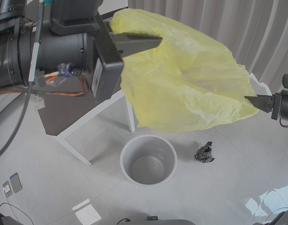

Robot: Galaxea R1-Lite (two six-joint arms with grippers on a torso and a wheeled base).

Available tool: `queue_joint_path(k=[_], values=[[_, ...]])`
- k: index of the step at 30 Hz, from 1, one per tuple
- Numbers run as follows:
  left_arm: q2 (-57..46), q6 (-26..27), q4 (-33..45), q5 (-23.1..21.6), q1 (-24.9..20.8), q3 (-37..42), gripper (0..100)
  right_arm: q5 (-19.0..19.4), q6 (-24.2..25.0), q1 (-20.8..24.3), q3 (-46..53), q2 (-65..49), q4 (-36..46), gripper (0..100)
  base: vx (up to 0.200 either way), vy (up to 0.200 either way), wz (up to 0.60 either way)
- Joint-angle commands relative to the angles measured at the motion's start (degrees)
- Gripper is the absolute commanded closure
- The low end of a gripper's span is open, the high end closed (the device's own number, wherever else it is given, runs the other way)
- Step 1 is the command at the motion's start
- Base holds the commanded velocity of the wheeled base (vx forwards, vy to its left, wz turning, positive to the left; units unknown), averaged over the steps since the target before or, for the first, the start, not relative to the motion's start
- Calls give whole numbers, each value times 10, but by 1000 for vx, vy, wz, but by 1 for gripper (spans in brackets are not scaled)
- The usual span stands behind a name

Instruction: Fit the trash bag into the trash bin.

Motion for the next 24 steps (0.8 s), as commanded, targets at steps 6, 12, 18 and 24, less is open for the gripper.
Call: queue_joint_path(k=[6, 12, 18, 24], values=[[-2, 0, 1, 0, -18, -10, 100, 3, 12, -1, -35, 73, -45, 0, 0, 0, 0], [-5, -1, -2, 1, -17, -4, 100, 5, 18, 1, -22, 64, -50, 0, 0, 0, 0], [-5, -3, -3, 1, -12, -5, 100, 13, 13, 15, -6, 53, -52, 100, 0, 0, 0], [2, -7, -6, 4, -10, -6, 100, 14, 11, 15, -6, 51, -49, 100, 0, 0, 0]])
